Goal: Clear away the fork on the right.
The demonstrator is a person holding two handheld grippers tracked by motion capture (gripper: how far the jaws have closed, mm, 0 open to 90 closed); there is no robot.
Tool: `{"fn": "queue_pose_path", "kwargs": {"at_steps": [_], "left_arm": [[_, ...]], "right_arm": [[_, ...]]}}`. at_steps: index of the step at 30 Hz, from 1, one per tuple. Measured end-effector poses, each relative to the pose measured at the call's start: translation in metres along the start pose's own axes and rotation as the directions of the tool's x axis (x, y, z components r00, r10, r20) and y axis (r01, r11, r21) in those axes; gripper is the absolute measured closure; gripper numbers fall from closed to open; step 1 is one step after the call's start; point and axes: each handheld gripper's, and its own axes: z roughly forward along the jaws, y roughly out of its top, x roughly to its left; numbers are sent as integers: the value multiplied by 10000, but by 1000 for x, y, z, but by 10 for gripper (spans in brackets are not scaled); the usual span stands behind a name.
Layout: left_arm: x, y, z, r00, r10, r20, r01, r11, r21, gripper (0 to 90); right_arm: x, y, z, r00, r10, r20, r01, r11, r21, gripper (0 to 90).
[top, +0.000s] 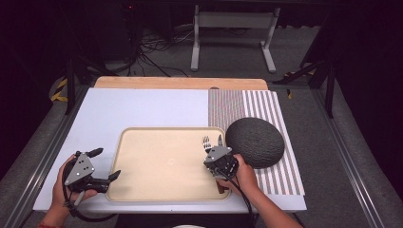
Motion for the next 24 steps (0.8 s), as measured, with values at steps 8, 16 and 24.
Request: {"fn": "queue_pose_path", "kwargs": {"at_steps": [8,16,24], "left_arm": [[0,0,0,10000,-19,12,19,10000,9,54],[0,0,0,10000,-33,2,33,10000,-12,54],[0,0,-1,10000,-87,8,87,9999,-57,54]], "right_arm": [[-4,-5,-3,9999,100,53,-100,9999,7,900],[-7,-7,-5,9998,171,69,-172,9999,16,893],[-8,-7,-6,9998,91,180,-90,10000,-39,878]]}}
